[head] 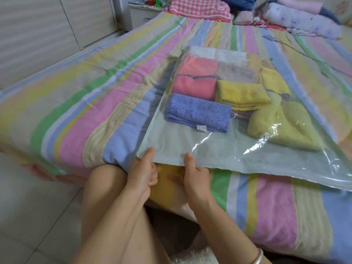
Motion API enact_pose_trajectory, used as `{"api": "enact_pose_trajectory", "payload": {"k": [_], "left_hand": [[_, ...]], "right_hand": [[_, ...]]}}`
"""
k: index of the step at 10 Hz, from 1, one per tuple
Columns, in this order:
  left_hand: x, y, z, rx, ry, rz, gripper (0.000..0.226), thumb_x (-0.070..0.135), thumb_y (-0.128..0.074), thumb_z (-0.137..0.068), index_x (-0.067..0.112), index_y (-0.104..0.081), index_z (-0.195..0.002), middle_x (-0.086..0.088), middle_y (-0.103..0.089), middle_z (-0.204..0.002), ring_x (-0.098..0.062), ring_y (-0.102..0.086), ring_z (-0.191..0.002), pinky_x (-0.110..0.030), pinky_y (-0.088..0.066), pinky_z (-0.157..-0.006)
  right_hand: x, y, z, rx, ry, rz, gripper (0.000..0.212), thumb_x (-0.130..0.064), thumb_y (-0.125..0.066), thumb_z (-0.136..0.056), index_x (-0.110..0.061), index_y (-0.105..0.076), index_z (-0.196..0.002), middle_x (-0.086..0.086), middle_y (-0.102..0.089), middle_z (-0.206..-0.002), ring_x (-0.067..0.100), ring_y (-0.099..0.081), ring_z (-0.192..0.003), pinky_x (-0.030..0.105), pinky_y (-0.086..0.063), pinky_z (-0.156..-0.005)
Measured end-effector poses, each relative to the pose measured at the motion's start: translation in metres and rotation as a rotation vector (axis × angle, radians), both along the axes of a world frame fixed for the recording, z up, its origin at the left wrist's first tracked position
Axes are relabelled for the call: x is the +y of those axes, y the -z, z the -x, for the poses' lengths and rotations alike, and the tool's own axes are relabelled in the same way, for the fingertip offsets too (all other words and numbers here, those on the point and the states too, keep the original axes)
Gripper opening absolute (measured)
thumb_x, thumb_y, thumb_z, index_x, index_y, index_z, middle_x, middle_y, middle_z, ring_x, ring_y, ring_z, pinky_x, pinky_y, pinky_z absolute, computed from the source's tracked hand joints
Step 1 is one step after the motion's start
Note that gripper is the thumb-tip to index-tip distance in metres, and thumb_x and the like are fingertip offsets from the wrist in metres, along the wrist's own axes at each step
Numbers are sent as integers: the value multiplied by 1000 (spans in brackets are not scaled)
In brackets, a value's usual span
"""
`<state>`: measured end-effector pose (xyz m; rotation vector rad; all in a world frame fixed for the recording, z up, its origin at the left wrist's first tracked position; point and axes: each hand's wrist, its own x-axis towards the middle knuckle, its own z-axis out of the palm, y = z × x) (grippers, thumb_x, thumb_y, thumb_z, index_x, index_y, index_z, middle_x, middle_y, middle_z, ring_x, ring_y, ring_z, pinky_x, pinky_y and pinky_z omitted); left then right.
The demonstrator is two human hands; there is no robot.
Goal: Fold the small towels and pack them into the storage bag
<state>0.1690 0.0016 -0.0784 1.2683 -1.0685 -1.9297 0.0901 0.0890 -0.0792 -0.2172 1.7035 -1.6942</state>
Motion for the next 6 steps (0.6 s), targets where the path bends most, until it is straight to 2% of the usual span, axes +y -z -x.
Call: {"api": "enact_pose_trajectory", "payload": {"k": [1,2,3,4,5,6], "left_hand": [[-7,2,-4,-7,-5,-11,50,28,-49,-98,22,-21,-57,9,-13,-38,-6,-12,-29,-12,-9,-35],[-11,0,-8,-44,50,-8,51,28,-47,-99,22,-20,-56,8,-13,-36,-6,-12,-27,-11,-9,-34],[-12,1,-9,-70,89,-8,53,27,-47,-99,21,-21,-53,8,-14,-35,-6,-13,-26,-10,-11,-33],[-11,2,-10,-88,103,4,52,30,-48,-99,21,-21,-55,8,-15,-36,-7,-13,-27,-11,-11,-33],[-10,-2,-11,-104,89,-7,56,38,-51,-97,22,-21,-53,7,-15,-37,-7,-15,-28,-12,-13,-33],[0,-8,-19,-62,201,-142,60,68,-52,-83,19,-31,-56,5,-21,-44,-9,-21,-33,-17,-20,-34]], "right_hand": [[0,1,1,-5,17,17,34,-33,-49,-99,-18,-68,-75,-10,-68,-64,6,-64,-48,52,-57,-80],[0,1,1,-13,36,39,30,-32,-49,-99,-22,-67,-77,-2,-72,-87,7,-69,-63,49,-59,-74],[-1,2,1,-17,43,40,26,-32,-49,-99,-22,-67,-81,2,-72,-100,12,-70,-74,43,-60,-70],[-2,3,0,-32,56,65,24,-33,-50,-98,-21,-68,-90,-1,-67,-88,12,-64,-72,38,-59,-64],[0,-2,-1,-58,35,47,30,-36,-50,-98,-14,-69,-91,-13,-51,-59,1,-50,-46,39,-60,-65],[6,-10,-3,-30,-44,-12,56,-48,-47,-96,-16,-47,-50,-6,-31,-40,8,-32,-35,37,-59,-63]]}}
